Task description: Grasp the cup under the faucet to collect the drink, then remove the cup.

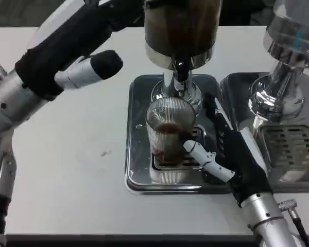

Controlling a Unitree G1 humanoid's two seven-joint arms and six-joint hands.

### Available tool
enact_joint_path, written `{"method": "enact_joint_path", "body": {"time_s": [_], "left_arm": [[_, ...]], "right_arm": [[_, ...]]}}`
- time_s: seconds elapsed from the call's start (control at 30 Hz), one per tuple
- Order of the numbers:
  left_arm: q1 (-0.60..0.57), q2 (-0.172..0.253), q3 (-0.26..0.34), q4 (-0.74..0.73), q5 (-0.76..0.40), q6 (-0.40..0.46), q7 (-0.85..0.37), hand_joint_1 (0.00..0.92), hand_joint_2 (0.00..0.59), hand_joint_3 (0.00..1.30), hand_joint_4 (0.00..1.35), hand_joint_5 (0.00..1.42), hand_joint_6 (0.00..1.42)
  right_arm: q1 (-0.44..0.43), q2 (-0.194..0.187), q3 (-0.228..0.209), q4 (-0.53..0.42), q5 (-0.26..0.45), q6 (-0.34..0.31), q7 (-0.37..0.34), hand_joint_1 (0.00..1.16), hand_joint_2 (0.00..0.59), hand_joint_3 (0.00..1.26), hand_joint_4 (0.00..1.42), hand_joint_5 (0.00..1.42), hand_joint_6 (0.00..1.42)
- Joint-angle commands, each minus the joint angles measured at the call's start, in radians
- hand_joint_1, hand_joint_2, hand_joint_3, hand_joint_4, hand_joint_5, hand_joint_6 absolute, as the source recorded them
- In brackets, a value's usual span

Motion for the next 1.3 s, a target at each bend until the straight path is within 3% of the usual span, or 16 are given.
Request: {"method": "enact_joint_path", "body": {"time_s": [0.03, 0.23, 0.43, 0.67, 1.3], "left_arm": [[0.049, 0.008, 0.053, -0.051, -0.034, -0.005, 0.01, 0.007, 0.088, 0.25, 0.21, 0.27, 0.18], [0.147, 0.013, 0.125, -0.096, -0.018, -0.029, 0.052, 0.018, 0.101, 0.29, 0.26, 0.33, 0.21], [0.227, 0.019, 0.155, -0.061, 0.029, -0.029, 0.09, 0.02, 0.093, 0.29, 0.28, 0.35, 0.23], [0.302, 0.023, 0.176, -0.016, 0.07, -0.036, 0.13, 0.028, 0.091, 0.3, 0.29, 0.36, 0.23], [0.359, 0.061, 0.19, 0.092, 0.133, -0.06, 0.175, 0.049, 0.094, 0.32, 0.3, 0.37, 0.24]], "right_arm": [[0.002, -0.001, -0.011, -0.001, 0.009, -0.023, -0.001, 0.54, 0.267, 0.0, 0.01, 0.0, 0.03], [0.007, -0.002, -0.013, -0.005, 0.008, -0.031, -0.002, 0.54, 0.264, 0.0, 0.01, 0.0, 0.03], [0.004, -0.007, -0.011, 0.003, 0.0, -0.037, -0.002, 0.54, 0.246, 0.0, 0.0, 0.0, 0.02], [0.0, -0.013, -0.005, 0.009, -0.011, -0.054, -0.002, 0.58, 0.211, 0.0, 0.0, 0.0, 0.0], [-0.047, -0.02, 0.038, 0.043, -0.038, -0.064, 0.025, 0.58, 0.212, 0.0, 0.0, 0.0, 0.0]]}}
